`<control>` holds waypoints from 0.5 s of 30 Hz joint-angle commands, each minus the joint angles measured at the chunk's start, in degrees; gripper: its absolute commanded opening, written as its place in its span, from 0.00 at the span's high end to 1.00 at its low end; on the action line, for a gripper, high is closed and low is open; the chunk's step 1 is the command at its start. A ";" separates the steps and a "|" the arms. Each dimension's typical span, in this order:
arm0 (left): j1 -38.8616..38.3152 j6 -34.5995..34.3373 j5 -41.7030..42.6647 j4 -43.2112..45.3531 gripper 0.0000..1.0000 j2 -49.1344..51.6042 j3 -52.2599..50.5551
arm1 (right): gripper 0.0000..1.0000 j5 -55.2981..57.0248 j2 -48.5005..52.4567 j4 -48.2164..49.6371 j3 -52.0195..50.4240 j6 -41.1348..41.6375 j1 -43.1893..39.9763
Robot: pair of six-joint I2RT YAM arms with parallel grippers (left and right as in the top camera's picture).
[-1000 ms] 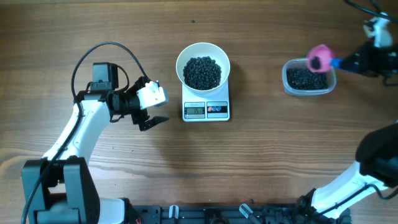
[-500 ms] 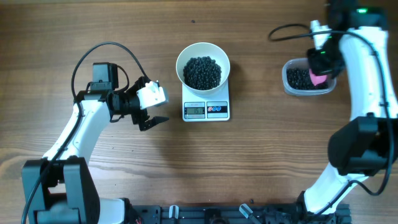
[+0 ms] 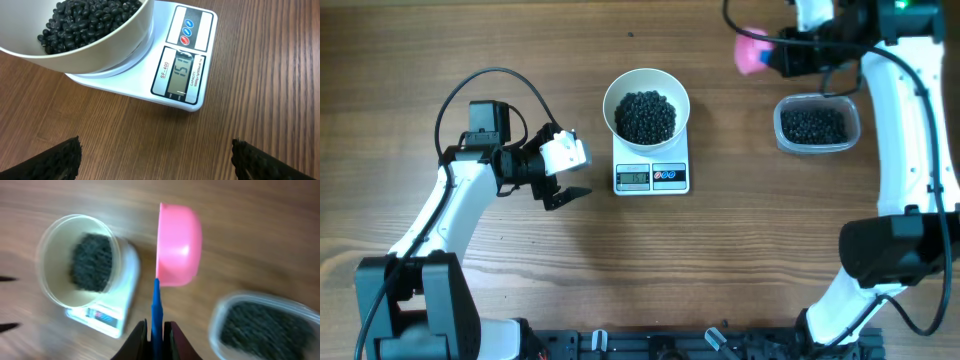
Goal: Scoop item into bowl and weigh 150g on scale
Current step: 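Move the scoop over the bowl and tip beans in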
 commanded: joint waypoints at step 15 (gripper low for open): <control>0.31 1.07 0.46 0.00 0.00 -0.85 -0.20 | 0.96 12.44 9.38 -0.22 0.20 -0.68 21.66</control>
